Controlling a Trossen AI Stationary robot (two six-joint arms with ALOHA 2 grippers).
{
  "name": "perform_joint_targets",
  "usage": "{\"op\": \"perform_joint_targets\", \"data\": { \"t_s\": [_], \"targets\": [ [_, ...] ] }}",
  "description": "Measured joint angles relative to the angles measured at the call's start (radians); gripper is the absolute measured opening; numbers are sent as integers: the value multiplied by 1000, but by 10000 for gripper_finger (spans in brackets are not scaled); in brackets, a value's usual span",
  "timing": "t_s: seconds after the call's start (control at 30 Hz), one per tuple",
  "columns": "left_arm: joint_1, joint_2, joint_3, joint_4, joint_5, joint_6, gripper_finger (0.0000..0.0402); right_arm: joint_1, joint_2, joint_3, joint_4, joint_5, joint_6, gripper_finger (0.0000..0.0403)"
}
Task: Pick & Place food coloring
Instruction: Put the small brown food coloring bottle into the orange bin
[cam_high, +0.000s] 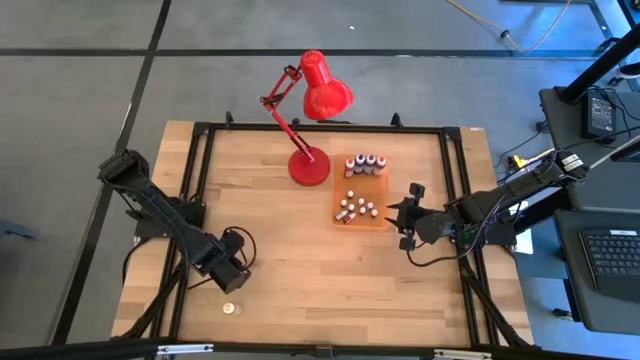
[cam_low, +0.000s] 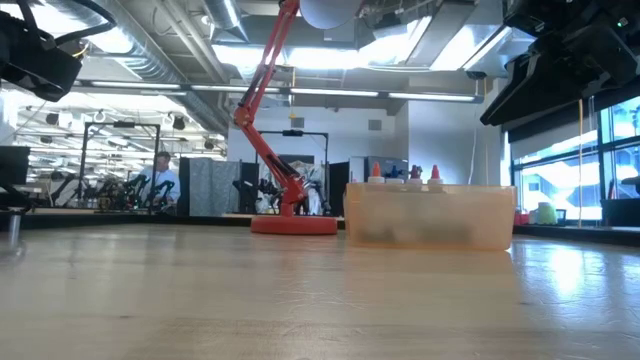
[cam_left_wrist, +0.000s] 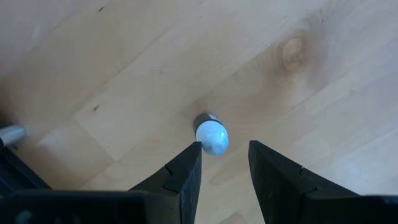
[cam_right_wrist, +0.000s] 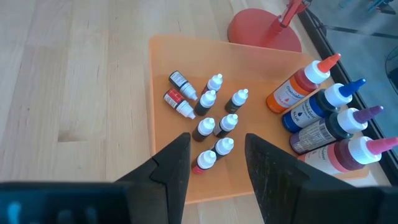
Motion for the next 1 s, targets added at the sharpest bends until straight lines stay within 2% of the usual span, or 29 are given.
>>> {"op": "perform_joint_targets", "data": {
  "t_s": [0.43,1.0],
  "targets": [
    [2,99,0,3,33,77,108,0,0,0,0,0,0,155],
    [2,101,0,5,0,97,72,0,0,0,29,0,-25,155]
  ]
}}
